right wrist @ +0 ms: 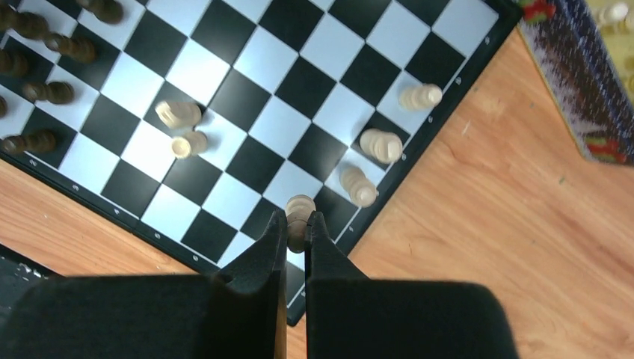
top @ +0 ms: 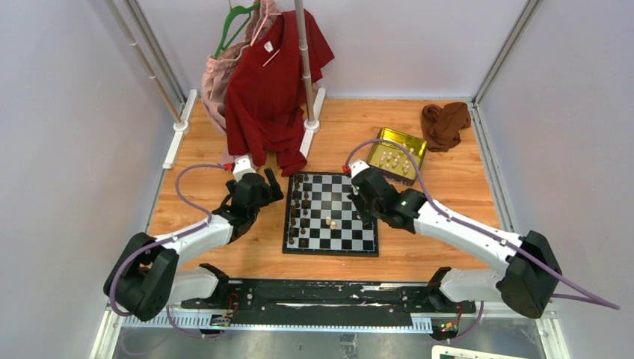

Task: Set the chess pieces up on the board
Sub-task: Place the chess piece on the chessboard.

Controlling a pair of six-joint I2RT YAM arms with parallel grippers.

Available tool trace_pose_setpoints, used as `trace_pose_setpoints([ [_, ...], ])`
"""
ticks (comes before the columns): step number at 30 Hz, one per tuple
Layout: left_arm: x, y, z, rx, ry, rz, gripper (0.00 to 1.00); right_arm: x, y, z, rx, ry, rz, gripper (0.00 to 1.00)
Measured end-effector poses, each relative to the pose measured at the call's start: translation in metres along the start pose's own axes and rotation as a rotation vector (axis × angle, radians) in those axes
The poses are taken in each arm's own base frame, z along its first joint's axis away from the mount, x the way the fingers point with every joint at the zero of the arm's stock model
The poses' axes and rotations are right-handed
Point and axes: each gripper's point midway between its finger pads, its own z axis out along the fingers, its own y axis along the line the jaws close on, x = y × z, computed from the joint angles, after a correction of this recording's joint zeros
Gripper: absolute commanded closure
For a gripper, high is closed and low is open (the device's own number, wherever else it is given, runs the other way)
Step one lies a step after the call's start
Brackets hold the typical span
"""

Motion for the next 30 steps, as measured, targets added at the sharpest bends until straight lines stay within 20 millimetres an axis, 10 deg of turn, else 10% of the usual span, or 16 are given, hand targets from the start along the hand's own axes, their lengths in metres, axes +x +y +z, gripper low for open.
trace_pose_setpoints([
  [12, 0.002, 0.001, 0.001, -0.004, 0.005, 0.003, 0.00, 0.049, -0.010, -0.004, 0.044, 0.085, 0.051, 1.00],
  [30, 0.004, 0.002, 0.002, -0.008, 0.012, 0.007, 0.00, 0.056, -0.010, 0.014, 0.058, 0.095, 0.053, 1.00],
])
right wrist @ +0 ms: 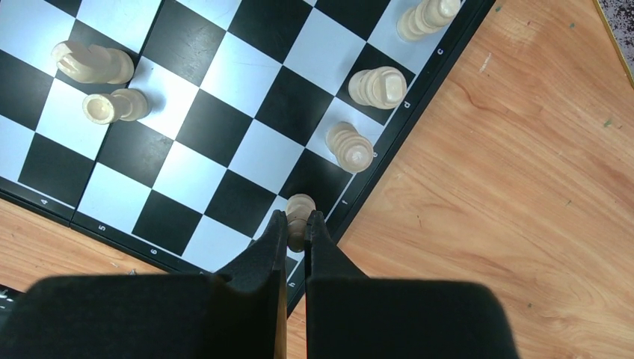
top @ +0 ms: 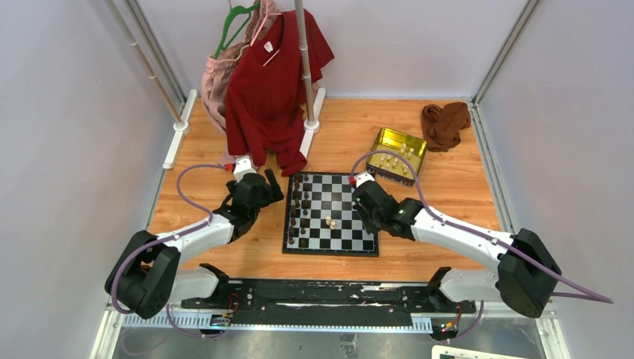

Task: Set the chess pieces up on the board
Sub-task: Place the chess piece on the chessboard.

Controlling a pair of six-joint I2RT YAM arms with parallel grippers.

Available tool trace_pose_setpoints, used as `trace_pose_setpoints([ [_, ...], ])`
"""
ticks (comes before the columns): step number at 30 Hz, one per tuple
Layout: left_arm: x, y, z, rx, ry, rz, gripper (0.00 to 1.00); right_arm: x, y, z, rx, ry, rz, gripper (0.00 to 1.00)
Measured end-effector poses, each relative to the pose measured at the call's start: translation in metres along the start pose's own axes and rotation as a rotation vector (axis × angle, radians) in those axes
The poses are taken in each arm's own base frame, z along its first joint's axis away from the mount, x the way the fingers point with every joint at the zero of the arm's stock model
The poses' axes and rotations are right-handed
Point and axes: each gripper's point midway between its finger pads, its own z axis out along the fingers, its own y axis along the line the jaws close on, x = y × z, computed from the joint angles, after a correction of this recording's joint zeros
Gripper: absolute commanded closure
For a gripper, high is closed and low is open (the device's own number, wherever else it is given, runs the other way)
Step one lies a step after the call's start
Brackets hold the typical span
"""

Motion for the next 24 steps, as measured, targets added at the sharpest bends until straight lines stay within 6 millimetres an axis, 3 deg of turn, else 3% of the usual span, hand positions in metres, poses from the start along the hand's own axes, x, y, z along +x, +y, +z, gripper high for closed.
trace_pose_setpoints([
  [24, 0.002, 0.001, 0.001, -0.003, 0.004, 0.002, 0.00, -0.001, -0.004, 0.013, 0.014, 0.003, 0.007, 1.00],
])
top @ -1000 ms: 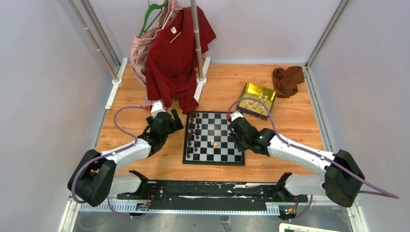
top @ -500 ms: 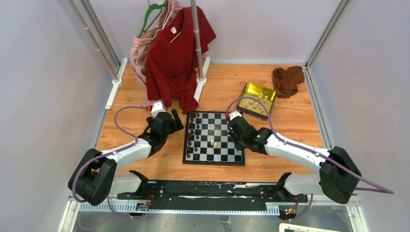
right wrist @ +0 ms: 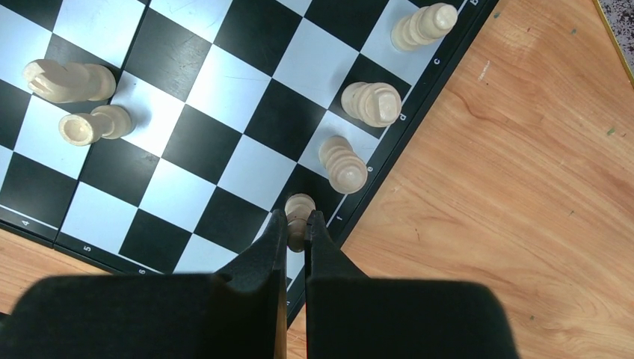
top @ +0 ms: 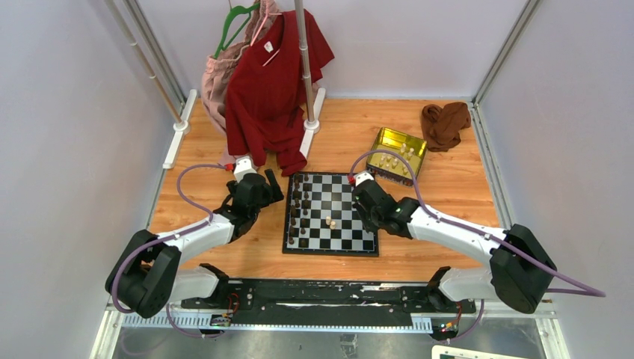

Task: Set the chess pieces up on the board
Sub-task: Place the chess piece on the chessboard.

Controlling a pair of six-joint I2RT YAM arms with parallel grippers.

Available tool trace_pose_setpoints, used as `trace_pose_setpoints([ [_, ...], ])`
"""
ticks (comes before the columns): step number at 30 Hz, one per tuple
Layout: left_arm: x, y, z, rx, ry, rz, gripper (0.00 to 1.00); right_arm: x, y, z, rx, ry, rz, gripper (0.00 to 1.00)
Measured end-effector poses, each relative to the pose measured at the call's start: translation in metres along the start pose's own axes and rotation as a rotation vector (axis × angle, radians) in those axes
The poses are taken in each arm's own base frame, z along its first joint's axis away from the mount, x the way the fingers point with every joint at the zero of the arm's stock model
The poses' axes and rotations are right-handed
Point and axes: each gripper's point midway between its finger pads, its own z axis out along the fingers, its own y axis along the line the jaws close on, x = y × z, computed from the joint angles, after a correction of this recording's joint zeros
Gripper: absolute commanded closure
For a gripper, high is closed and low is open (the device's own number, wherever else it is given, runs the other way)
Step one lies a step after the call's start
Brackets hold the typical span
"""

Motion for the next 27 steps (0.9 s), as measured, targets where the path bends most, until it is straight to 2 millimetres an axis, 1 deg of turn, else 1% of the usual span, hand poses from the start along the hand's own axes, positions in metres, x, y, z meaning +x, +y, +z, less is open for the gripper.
trace_pose_setpoints([
  [5, 0.000, 0.000, 0.000, 0.000, 0.000, 0.000, 0.00, 0.000, -0.001, 0.001, 0.002, -0.002, 0.001, 1.00],
  [7, 0.001, 0.000, 0.001, 0.000, 0.001, 0.001, 0.00, 0.000, -0.001, 0.002, 0.003, -0.004, 0.004, 0.98],
  [8, 0.001, 0.000, 0.001, -0.001, 0.002, 0.001, 0.00, 0.000, -0.002, 0.002, 0.003, -0.005, 0.005, 0.95],
  [9, 0.001, 0.000, 0.001, 0.000, 0.002, 0.001, 0.00, -0.001, -0.001, 0.003, 0.003, -0.006, 0.005, 0.90],
  [11, 0.002, 0.000, 0.002, -0.001, 0.003, 0.001, 0.00, -0.001, -0.001, 0.003, 0.003, -0.009, 0.003, 0.77],
  [13, 0.002, 0.000, 0.002, -0.002, 0.005, 0.002, 0.00, -0.002, -0.001, 0.003, 0.002, -0.010, -0.002, 0.69],
  [14, 0.002, 0.000, 0.002, -0.002, 0.005, 0.002, 0.00, -0.001, -0.002, 0.003, 0.002, -0.010, -0.006, 0.68],
  [20, 0.002, 0.000, 0.002, -0.001, 0.004, 0.002, 0.00, -0.001, -0.003, 0.001, 0.002, -0.013, -0.011, 0.65],
  [27, 0.002, -0.001, 0.002, 0.003, 0.006, 0.001, 0.00, -0.005, -0.002, -0.013, -0.008, -0.042, -0.013, 0.64],
])
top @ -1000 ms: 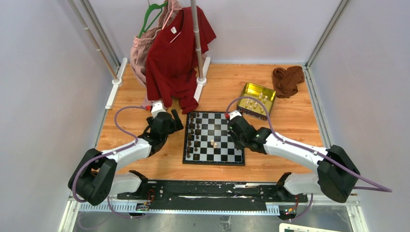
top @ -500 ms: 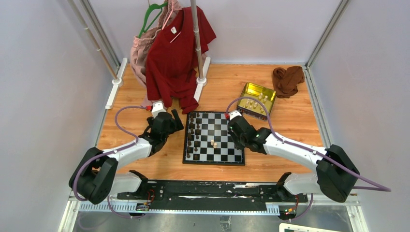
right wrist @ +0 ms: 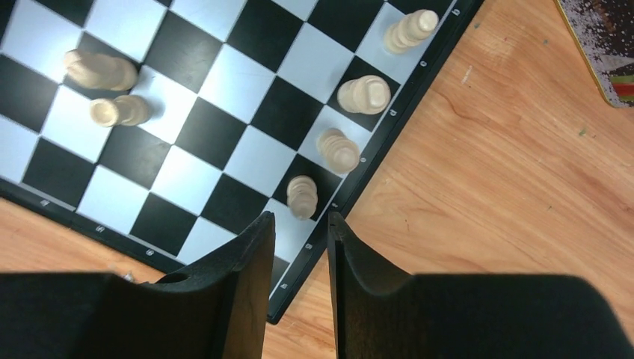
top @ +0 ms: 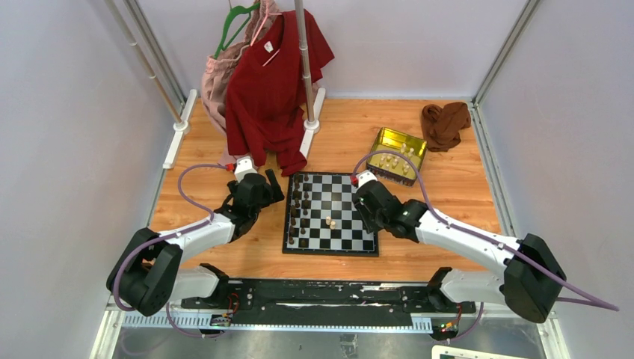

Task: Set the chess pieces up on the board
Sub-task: Place the chess piece on the chessboard, then pick up the chess piece from the chessboard.

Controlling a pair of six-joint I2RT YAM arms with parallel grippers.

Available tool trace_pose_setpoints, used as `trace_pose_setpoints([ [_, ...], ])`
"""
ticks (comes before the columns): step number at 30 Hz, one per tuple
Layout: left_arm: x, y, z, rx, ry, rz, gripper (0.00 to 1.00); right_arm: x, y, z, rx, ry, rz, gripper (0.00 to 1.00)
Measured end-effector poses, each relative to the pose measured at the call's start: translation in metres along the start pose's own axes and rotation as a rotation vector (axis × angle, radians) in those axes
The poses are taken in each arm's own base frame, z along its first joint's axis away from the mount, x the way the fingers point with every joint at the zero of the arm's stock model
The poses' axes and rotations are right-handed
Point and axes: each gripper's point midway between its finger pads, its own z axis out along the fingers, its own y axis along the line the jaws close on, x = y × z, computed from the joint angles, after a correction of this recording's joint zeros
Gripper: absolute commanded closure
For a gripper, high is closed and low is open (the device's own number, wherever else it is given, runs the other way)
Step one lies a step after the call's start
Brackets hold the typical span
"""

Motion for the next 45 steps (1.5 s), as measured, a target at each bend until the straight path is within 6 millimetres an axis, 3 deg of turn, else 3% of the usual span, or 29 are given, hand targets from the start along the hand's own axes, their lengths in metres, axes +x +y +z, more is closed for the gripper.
trace_pose_setpoints([
  [9, 0.000, 0.000, 0.000, 0.001, -0.001, 0.000, 0.00, -0.023, 0.034, -0.023, -0.083, -0.060, -0.089, 0.64],
  [19, -0.001, -0.001, 0.000, 0.004, -0.005, -0.002, 0.00, -0.010, 0.076, 0.003, -0.216, 0.016, -0.276, 0.61],
  [27, -0.002, -0.001, 0.000, 0.005, -0.006, -0.003, 0.00, -0.021, 0.088, 0.013, -0.264, -0.021, -0.344, 0.60],
  [45, -0.003, -0.001, -0.002, 0.009, -0.011, -0.005, 0.00, -0.028, 0.098, 0.033, -0.281, -0.044, -0.387, 0.62],
])
